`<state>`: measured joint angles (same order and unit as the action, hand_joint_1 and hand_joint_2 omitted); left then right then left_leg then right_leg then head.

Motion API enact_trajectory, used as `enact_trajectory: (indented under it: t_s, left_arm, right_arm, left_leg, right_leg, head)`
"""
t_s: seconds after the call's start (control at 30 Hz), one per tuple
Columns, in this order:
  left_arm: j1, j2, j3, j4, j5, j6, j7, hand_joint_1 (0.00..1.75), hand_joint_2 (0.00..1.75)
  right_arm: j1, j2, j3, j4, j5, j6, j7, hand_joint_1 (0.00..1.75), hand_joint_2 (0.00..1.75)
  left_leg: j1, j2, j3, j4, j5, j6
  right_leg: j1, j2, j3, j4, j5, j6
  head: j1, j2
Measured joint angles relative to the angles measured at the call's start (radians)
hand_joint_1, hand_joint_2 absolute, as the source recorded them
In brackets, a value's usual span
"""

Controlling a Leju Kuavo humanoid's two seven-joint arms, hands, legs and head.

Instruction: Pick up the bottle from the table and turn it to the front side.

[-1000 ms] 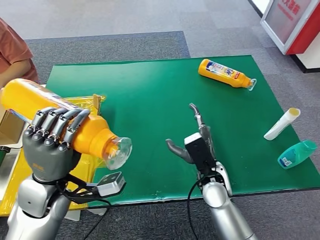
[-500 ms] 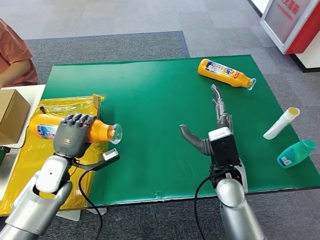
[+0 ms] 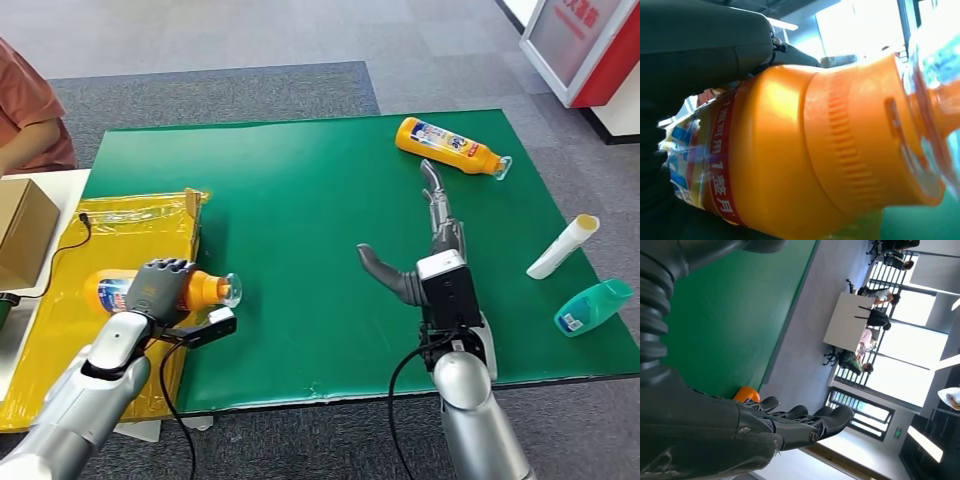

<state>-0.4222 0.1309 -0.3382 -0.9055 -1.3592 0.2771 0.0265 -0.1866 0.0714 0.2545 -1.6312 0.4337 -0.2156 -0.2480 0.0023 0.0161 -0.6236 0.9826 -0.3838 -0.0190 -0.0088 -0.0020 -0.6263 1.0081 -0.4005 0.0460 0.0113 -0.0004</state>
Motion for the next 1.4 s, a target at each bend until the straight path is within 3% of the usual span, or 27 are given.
enact_trajectory:
  t_s: [0.03, 0.17, 0.53, 0.93, 1.03, 1.13, 1.2, 1.3, 1.4]
  left_arm:
    - [-0.005, -0.003, 0.001, 0.016, 0.004, 0.003, -0.001, 1.75, 1.75]
    - [-0.021, -0.014, 0.008, 0.074, 0.020, 0.033, -0.001, 0.00, 1.75]
    - [0.000, -0.038, 0.034, 0.090, 0.038, 0.097, -0.002, 0.00, 1.75]
    - [0.106, -0.050, 0.043, -0.134, 0.029, 0.131, -0.005, 0.00, 1.75]
    - [0.135, -0.057, 0.043, -0.184, 0.032, 0.191, -0.014, 0.00, 1.75]
    - [0.197, -0.080, 0.050, -0.292, 0.076, 0.351, -0.088, 0.00, 1.75]
    - [0.251, -0.106, 0.059, -0.396, 0.121, 0.408, -0.161, 0.00, 1.75]
    - [0.319, -0.135, 0.062, -0.534, 0.207, 0.419, -0.223, 0.00, 1.75]
    - [0.362, -0.141, 0.056, -0.632, 0.427, 0.364, -0.305, 0.00, 1.75]
  right_arm:
    - [-0.001, 0.000, 0.002, 0.000, 0.000, 0.000, 0.000, 0.00, 1.75]
    - [-0.004, 0.001, 0.012, 0.000, 0.000, 0.000, -0.001, 0.00, 1.75]
    - [-0.003, 0.002, 0.020, 0.000, 0.002, -0.004, 0.001, 0.00, 1.75]
    - [0.014, 0.002, 0.019, -0.007, 0.013, -0.007, 0.007, 0.00, 1.75]
    - [0.021, 0.002, 0.019, -0.008, 0.012, -0.010, 0.011, 0.00, 1.75]
    - [0.042, 0.002, 0.019, -0.008, 0.011, -0.024, 0.014, 0.00, 1.75]
    - [0.061, 0.002, 0.019, -0.008, 0.010, -0.040, 0.013, 0.00, 1.75]
    - [0.089, 0.001, 0.019, -0.009, 0.009, -0.055, 0.010, 0.00, 1.75]
    - [0.110, 0.000, 0.018, -0.014, 0.010, -0.059, 0.009, 0.00, 1.75]
  left_leg:
    - [0.000, 0.000, 0.000, 0.000, 0.000, 0.000]
    - [0.000, 0.000, 0.000, 0.000, 0.000, 0.000]
    - [0.000, 0.000, 0.000, 0.000, 0.000, 0.000]
    - [0.000, 0.000, 0.000, 0.000, 0.000, 0.000]
    - [0.000, 0.000, 0.000, 0.000, 0.000, 0.000]
    - [0.000, 0.000, 0.000, 0.000, -0.001, 0.001]
    - [0.000, 0.000, 0.000, 0.000, -0.002, 0.002]
    - [0.000, 0.000, 0.000, 0.000, -0.003, 0.002]
    - [0.000, 0.000, 0.000, 0.000, -0.003, 0.002]
  right_leg:
    - [0.000, 0.000, 0.000, 0.000, 0.000, 0.000]
    - [0.000, 0.000, 0.000, 0.000, 0.000, 0.000]
    - [0.000, 0.000, 0.000, 0.000, 0.000, 0.000]
    - [0.000, 0.000, 0.000, 0.000, 0.000, 0.000]
    - [0.000, 0.000, 0.000, 0.000, 0.000, 0.000]
    - [0.000, 0.000, 0.000, 0.000, -0.001, 0.001]
    - [0.000, 0.000, 0.001, 0.000, -0.002, 0.001]
    - [0.000, 0.000, 0.001, -0.001, -0.002, 0.002]
    - [0.000, 0.000, 0.000, -0.001, -0.003, 0.001]
  head:
    - [0.000, 0.000]
    - [0.000, 0.000]
    - [0.000, 0.000]
    - [0.000, 0.000]
    - [0.000, 0.000]
    - [0.000, 0.000]
    - [0.000, 0.000]
    - [0.000, 0.000]
    - [0.000, 0.000]
